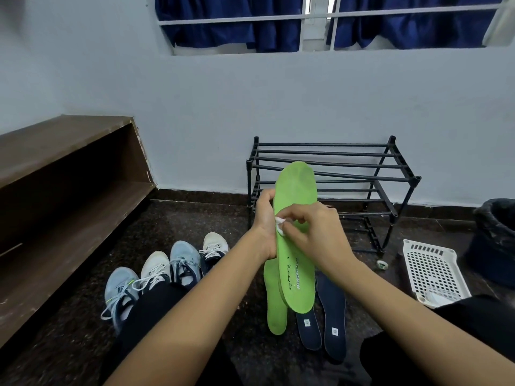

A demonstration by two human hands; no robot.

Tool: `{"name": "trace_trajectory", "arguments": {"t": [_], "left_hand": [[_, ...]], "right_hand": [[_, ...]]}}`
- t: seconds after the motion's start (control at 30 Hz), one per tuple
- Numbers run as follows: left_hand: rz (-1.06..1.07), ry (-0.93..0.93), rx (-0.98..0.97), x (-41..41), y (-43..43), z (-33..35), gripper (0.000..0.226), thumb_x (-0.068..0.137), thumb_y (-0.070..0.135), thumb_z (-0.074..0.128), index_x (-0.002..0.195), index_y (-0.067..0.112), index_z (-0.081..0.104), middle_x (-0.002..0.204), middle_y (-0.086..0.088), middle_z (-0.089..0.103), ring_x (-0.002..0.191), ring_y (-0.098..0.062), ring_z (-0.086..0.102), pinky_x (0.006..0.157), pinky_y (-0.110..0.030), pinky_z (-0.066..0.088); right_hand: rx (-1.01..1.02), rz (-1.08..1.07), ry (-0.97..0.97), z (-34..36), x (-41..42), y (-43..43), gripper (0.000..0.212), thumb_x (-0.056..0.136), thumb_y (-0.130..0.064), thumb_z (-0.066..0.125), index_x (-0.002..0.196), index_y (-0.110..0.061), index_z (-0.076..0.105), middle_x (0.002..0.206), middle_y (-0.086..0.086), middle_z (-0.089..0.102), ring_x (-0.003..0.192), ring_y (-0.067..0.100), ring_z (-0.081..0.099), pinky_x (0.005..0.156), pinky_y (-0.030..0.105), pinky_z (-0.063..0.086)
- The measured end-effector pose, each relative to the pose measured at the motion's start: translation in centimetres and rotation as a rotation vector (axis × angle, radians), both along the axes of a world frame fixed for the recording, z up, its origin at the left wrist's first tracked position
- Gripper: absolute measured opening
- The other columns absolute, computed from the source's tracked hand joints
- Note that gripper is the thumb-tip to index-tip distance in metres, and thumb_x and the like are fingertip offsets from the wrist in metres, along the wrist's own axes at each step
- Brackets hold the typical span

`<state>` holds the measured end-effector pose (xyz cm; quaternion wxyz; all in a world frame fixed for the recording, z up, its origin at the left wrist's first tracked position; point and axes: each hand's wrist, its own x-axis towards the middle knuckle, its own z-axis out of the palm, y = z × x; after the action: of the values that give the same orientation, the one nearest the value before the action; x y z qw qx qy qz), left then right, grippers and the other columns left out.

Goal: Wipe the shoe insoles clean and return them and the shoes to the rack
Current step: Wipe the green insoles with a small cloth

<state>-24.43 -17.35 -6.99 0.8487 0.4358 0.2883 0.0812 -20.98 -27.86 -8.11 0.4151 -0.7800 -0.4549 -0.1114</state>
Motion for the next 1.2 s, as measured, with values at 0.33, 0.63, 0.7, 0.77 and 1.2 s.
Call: {"name": "trace_trajectory", "arguments": {"t": [0.33,0.63,0.7,0.77,1.2], "left_hand": [[-0.100,-0.006,0.031,0.3,-2.0,-0.5,0.053,0.089,0.049,0.036,0.066,0.012,0.068,0.064,-0.009,0.060,0.053,-0.024,0.058,0.058,-0.029,0.044],[-0.052,-0.095,-0.012,-0.2,-0.7,0.0,0.050,0.089,0.043,0.035,0.064,0.012,0.065,0.062,-0.007,0.060,0.051,-0.022,0.059,0.054,-0.023,0.047],[0.004,-0.098,-0.026,-0.3,-0.2,0.4,0.045,0.088,0.041,0.035,0.064,0.012,0.060,0.058,-0.005,0.057,0.049,-0.020,0.056,0.051,-0.021,0.044],[0.045,-0.092,-0.032,-0.4,0.1,0.4,0.043,0.088,0.040,0.035,0.063,0.012,0.055,0.053,-0.004,0.056,0.044,-0.019,0.054,0.047,-0.018,0.042],[-0.154,-0.028,0.063,-0.1,-1.9,-0.8,0.067,0.096,0.056,0.031,0.070,0.013,0.076,0.071,-0.013,0.067,0.061,-0.025,0.064,0.064,-0.032,0.049]], "right_hand": [[0.008,-0.171,0.033,0.6,3.2,0.0,0.007,0.077,-0.026,0.068,0.080,-0.033,0.069,0.066,-0.015,0.062,0.074,0.018,0.057,0.079,0.047,0.045],[0.085,-0.082,-0.049,1.0,1.4,0.3,0.013,0.076,-0.021,0.065,0.083,-0.028,0.074,0.070,-0.013,0.065,0.072,0.019,0.056,0.076,0.049,0.046],[0.057,-0.049,-0.120,0.7,0.4,0.4,0.015,0.076,-0.023,0.062,0.084,-0.028,0.074,0.071,-0.011,0.067,0.074,0.020,0.057,0.074,0.045,0.044],[0.003,-0.032,-0.172,0.4,-0.3,0.5,0.017,0.077,-0.026,0.059,0.084,-0.028,0.073,0.071,-0.008,0.068,0.077,0.021,0.057,0.073,0.039,0.037],[0.020,-0.183,-0.020,1.3,3.2,-0.1,0.011,0.080,-0.024,0.069,0.083,-0.034,0.071,0.072,-0.013,0.066,0.082,0.018,0.057,0.080,0.039,0.033]]}}
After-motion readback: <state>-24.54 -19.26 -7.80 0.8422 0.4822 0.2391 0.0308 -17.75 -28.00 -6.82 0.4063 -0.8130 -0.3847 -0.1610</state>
